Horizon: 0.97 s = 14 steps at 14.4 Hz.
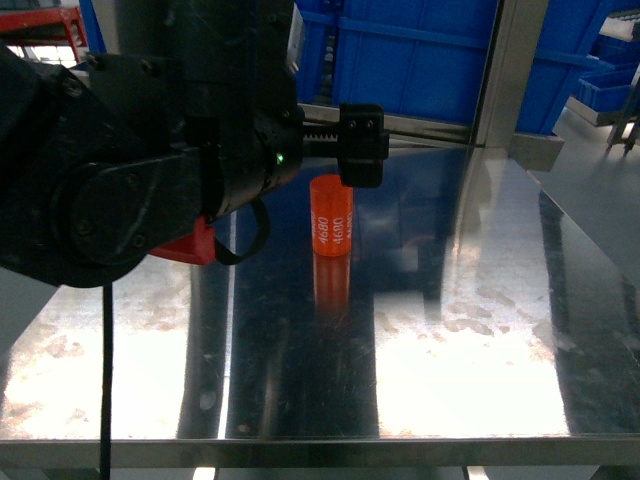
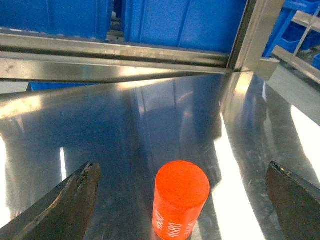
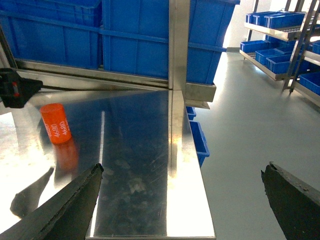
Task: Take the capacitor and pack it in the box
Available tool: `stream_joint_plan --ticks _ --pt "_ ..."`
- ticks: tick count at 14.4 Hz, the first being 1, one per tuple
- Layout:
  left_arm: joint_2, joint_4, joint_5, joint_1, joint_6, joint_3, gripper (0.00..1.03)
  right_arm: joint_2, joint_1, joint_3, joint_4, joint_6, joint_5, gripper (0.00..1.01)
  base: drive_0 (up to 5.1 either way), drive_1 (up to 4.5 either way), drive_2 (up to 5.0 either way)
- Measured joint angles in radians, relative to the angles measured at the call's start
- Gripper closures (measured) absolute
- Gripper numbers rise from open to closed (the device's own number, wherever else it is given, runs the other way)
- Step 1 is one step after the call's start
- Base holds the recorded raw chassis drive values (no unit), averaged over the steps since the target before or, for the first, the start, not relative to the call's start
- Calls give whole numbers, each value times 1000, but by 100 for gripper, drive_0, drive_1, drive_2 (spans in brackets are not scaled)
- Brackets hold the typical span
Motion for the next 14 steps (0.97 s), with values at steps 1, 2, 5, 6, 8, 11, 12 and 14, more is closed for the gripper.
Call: stream_joint_plan --ticks 1,2,5,6,8,11,12,14 --pt "49 -15 -6 0 6 42 5 0 0 0 0 0 0 3 0 0 0" --pt "80 -29 -10 0 14 69 5 0 0 0 0 0 0 3 0 0 0" --pt "150 -59 -13 0 35 130 5 0 0 0 0 0 0 3 0 0 0" --pt "168 -73 -16 0 39 148 5 0 0 0 0 0 0 3 0 0 0" --pt "219 -97 -18 0 44 196 5 0 0 0 0 0 0 3 0 0 0" --pt "290 -125 -18 5 39 264 5 0 0 0 0 0 0 3 0 0 0" --pt "343 -173 -33 5 17 333 11 0 0 0 0 0 0 3 0 0 0" --pt "359 -193 -32 2 5 361 41 0 0 0 0 0 0 3 0 0 0"
